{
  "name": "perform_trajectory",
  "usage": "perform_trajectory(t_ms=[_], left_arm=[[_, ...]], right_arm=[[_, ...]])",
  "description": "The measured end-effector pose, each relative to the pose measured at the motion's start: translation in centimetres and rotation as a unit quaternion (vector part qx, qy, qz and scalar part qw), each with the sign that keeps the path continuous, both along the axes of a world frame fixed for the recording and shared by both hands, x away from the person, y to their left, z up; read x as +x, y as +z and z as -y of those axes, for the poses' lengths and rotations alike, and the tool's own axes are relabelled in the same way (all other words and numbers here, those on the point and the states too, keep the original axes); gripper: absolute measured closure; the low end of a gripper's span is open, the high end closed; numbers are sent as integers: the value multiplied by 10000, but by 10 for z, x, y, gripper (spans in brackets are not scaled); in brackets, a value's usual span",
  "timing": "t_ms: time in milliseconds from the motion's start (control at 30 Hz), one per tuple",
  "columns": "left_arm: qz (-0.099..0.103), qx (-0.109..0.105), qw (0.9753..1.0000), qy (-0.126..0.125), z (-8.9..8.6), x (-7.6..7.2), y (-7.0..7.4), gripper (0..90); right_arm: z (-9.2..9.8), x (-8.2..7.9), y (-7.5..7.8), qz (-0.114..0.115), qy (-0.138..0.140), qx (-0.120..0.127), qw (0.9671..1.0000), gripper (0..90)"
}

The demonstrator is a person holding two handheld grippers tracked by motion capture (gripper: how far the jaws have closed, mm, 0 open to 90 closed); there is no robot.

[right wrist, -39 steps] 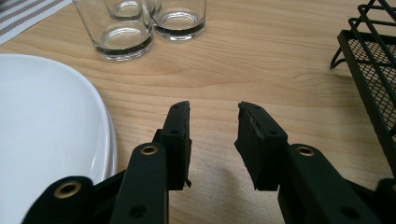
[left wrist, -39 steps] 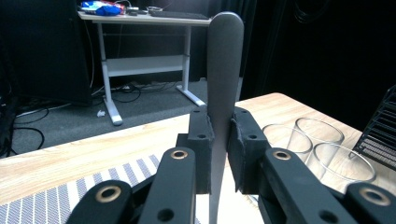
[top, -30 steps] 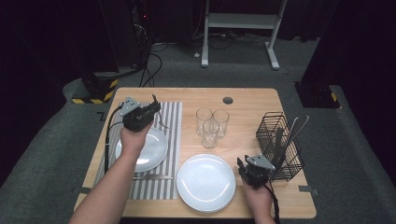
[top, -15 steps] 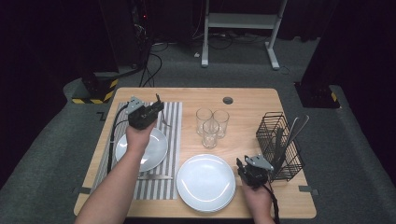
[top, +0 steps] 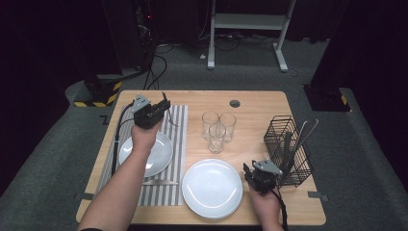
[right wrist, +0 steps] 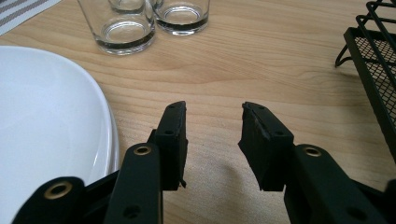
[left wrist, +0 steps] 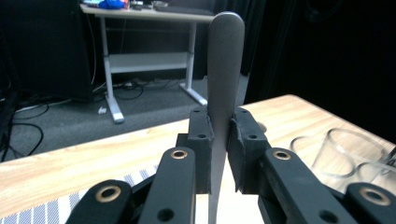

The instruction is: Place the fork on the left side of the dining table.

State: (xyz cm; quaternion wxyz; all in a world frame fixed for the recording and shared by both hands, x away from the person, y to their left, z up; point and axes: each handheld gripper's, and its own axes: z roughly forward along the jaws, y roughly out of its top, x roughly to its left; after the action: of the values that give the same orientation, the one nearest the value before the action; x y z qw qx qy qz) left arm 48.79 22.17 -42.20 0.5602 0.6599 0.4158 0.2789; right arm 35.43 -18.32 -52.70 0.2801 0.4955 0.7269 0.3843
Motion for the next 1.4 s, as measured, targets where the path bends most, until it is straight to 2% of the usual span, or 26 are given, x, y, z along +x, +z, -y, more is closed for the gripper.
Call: perform_trajectory(t_ms=[200,433,600,733,933,1167,1400], left_arm=[[-149,-27,9999,33,-3,6,-12,798],[-190,23,9998,18,-3,11,-21,798],[-230,150,9996,40,1,14,-27,798],[-246,103,9996,51,1,17,-30,798],[-215,148,9996,46,2,16,-32,798],[-217,339,9991,118,-3,14,-31,794],[-271,439,9985,167,-7,13,-30,791]], right_arm=[[1,0,0,-2,5,18,10000,602],[0,-1,0,33,-2,-14,10000,599],[-1,-1,0,48,4,-48,10000,599],[-1,-1,0,64,7,-70,10000,599],[-2,-1,0,77,10,-71,9999,599],[-2,-2,0,85,21,-105,9999,598],[-3,-2,0,95,42,-138,9999,595]])
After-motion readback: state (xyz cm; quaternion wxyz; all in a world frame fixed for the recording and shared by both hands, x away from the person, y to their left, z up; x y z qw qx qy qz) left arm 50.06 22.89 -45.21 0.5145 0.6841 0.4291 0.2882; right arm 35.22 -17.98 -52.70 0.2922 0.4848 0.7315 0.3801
